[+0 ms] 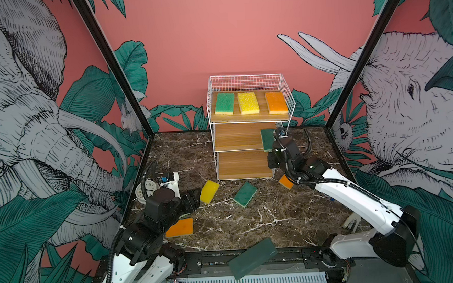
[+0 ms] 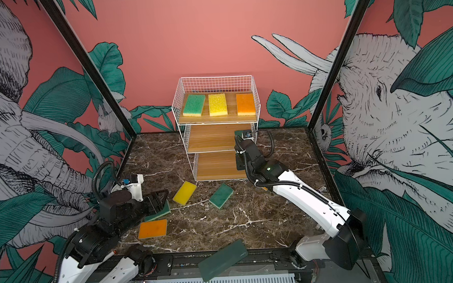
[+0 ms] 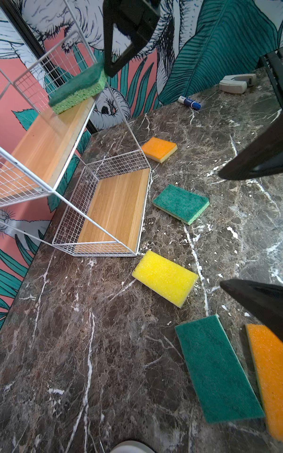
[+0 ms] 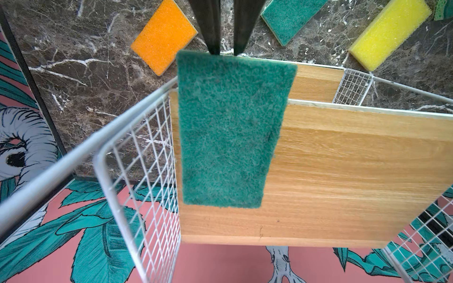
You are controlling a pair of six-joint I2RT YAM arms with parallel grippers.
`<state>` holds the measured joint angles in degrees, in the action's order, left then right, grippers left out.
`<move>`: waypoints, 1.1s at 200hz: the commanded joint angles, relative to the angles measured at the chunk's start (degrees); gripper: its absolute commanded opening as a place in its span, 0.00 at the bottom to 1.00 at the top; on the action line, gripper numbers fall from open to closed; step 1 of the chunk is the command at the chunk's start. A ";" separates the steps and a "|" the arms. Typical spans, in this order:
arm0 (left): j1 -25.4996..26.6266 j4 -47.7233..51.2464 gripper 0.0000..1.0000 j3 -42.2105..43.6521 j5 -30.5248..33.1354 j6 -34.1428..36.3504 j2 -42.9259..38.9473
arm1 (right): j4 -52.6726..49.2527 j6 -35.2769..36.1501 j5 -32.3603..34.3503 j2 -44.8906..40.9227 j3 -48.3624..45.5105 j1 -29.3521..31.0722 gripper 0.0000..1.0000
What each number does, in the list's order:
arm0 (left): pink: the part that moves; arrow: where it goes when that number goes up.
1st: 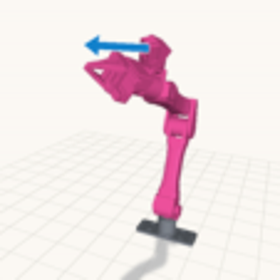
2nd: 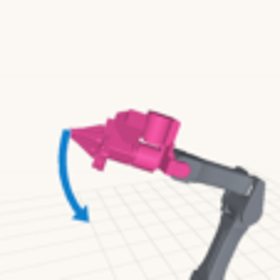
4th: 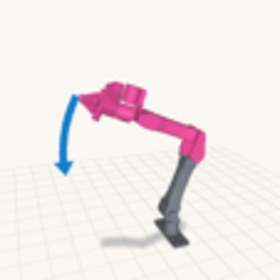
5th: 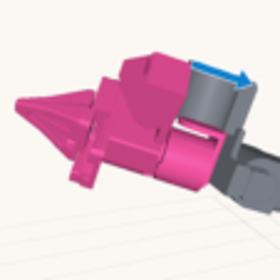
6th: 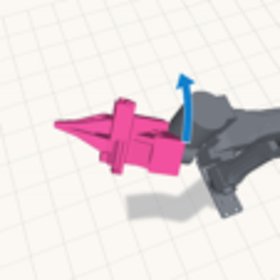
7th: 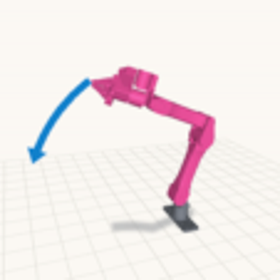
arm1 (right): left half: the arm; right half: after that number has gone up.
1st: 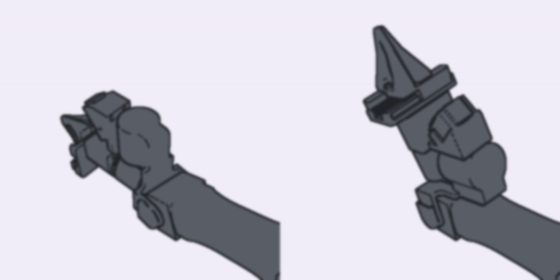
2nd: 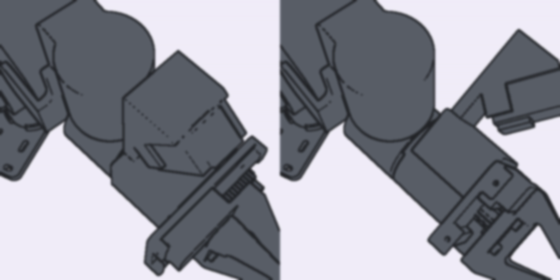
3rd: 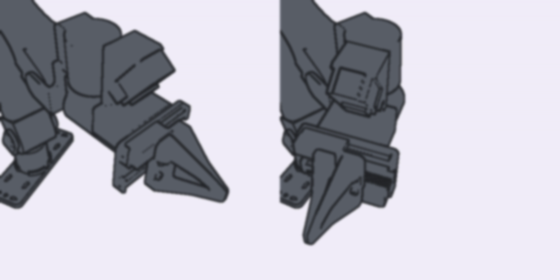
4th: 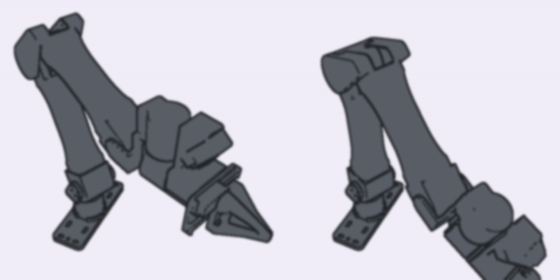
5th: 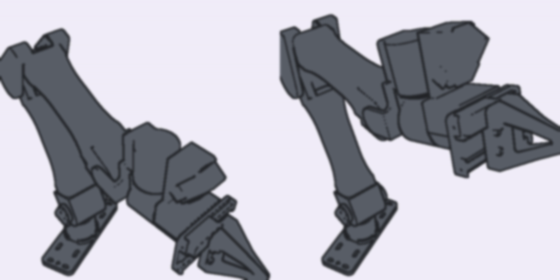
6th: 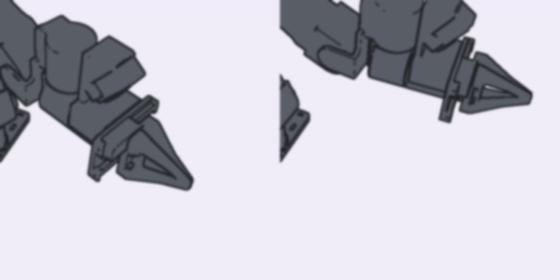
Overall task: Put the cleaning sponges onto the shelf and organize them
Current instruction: 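Open the right gripper to release the pad onto the middle tier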
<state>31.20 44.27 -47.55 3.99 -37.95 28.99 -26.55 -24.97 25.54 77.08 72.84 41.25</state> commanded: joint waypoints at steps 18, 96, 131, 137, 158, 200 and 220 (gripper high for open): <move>0.26 2.06 0.66 -0.97 1.33 -0.64 -1.22 | 2.63 0.60 -0.40 0.28 0.90 -0.22 0.15; 0.26 1.44 0.66 -0.17 1.06 -0.90 -1.26 | 4.25 1.51 0.21 1.76 1.33 -0.65 0.16; 0.24 1.39 0.66 0.39 1.07 -1.29 -1.47 | 6.04 1.06 0.45 2.25 1.14 -0.67 0.17; 0.29 1.26 0.66 0.50 0.94 -1.32 -1.50 | 6.13 1.13 0.63 2.33 1.26 -0.65 0.17; 0.26 1.26 0.66 0.60 1.01 -1.34 -1.49 | 6.32 1.54 0.86 2.72 1.93 -0.65 0.17; 0.24 1.08 0.66 0.84 0.99 -1.41 -1.49 | 6.42 2.08 1.21 3.59 1.95 -0.88 0.18; 0.21 1.01 0.66 0.88 0.96 -1.50 -1.50 | 6.89 2.11 1.29 3.70 3.64 -1.06 0.18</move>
<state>31.20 45.08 -47.40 4.16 -38.61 27.97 -21.96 -23.57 25.32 80.58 73.87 40.75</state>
